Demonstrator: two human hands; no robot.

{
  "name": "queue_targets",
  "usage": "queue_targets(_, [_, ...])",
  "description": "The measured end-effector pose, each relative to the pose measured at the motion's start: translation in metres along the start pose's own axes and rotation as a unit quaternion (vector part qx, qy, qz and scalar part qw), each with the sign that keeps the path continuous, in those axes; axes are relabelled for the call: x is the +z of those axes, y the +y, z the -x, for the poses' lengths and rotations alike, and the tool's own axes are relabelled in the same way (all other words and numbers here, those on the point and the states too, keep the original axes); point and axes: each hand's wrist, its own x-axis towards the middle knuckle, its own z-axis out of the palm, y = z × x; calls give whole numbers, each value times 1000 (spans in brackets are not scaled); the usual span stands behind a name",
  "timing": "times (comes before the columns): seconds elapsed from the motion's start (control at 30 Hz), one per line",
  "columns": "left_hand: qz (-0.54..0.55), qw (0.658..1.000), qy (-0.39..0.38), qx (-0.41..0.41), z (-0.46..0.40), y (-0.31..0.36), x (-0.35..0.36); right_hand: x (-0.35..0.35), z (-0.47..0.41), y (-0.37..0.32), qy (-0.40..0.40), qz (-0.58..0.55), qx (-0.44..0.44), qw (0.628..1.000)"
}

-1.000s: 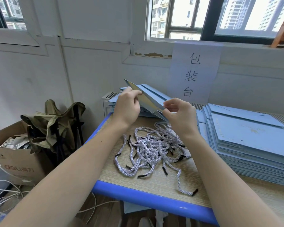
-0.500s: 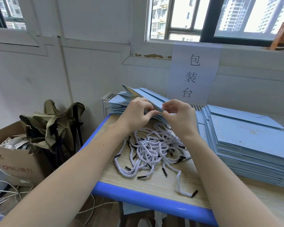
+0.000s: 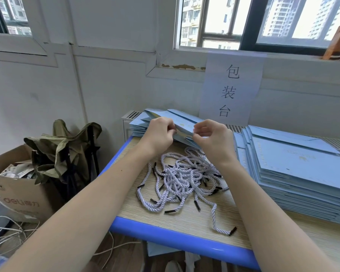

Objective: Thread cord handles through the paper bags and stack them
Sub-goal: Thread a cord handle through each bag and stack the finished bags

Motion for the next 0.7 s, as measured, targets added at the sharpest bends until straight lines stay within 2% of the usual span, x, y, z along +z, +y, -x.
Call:
queue_targets(0.2, [19,998,40,-49,-2,-4,-1,-1,0,0,2,-2,6,1000])
queue_targets(0.37, [36,996,42,-74,1,1,-1,-4,-3,-2,-40,8,27,999])
queue_targets(0.47, [74,987,63,-131,3,6,4,-6,-5,0,-64,90,50,993])
queue_targets(0.57, [105,974,75,-184,3,7,10,-6,-3,-3,-145,174,67,972])
queue_targets(0.7, [115,971,100,-184,2,9,14,-11,-5,-10,-146,95,80,981])
